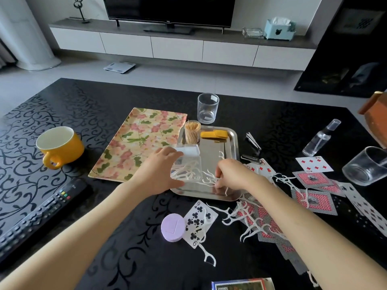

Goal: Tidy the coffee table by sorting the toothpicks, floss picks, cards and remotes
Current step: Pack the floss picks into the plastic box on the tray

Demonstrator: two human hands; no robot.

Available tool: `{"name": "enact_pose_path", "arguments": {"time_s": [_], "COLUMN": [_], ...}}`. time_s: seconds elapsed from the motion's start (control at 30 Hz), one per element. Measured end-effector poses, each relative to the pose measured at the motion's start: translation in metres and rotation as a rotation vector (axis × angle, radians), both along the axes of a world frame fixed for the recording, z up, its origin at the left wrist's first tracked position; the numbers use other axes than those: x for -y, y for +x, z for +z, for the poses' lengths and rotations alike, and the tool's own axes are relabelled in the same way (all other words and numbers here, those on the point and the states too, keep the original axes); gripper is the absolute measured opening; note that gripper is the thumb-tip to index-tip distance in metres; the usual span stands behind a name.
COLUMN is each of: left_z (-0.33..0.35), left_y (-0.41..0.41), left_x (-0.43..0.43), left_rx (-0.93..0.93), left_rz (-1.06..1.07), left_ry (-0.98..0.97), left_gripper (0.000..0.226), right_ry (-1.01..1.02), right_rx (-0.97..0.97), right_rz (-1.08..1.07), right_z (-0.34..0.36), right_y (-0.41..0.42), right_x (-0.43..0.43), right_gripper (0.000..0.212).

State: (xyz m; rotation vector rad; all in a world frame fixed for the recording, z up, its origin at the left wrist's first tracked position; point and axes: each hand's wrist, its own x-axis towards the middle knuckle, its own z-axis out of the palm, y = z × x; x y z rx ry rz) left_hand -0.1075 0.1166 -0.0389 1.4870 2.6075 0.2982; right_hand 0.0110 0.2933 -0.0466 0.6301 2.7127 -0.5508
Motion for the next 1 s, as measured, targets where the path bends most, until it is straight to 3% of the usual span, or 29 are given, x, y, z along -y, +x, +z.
{"name": "enact_pose_path", "arguments": {"time_s": [0.23,0.4,0.6,0.77,1.0], "left_z": [0.001,0.003,0.005,0.003,-0.005], "left_y": [0.001,0.001,-0.002,0.003,0.027], "left_x": [0.0,0.002,0.003,-0.003,-0.021], "left_rx": [0.019,0.015,-0.022,-0.029,0.015], "left_rz": [0.053,0.072,0.104,0.02,-0.091], "left_ry": [0.061,0.067,0.084,0.051,0.086], "left_gripper": [0.079,0.079,0.081,0.081,0.078], "right_ry": [0.085,0.024,-0.136,-0.131,0.245], "right_rx": [-0.062,-0.132,-0.325,-0.508,-0.17], "right_rz": [-0.001,-0.026,-0.141,-0.173,0.141], "right_z": [-0.007,-0.007,-0.003,0.024,0.041], "right_y": [0.001,0.005,0.02,0.031,-0.003], "right_x": [-0.003,0.005,0.003,0.001,0.019], "right_gripper": [0.02,0.012,0.021,0.016,0.018]}}
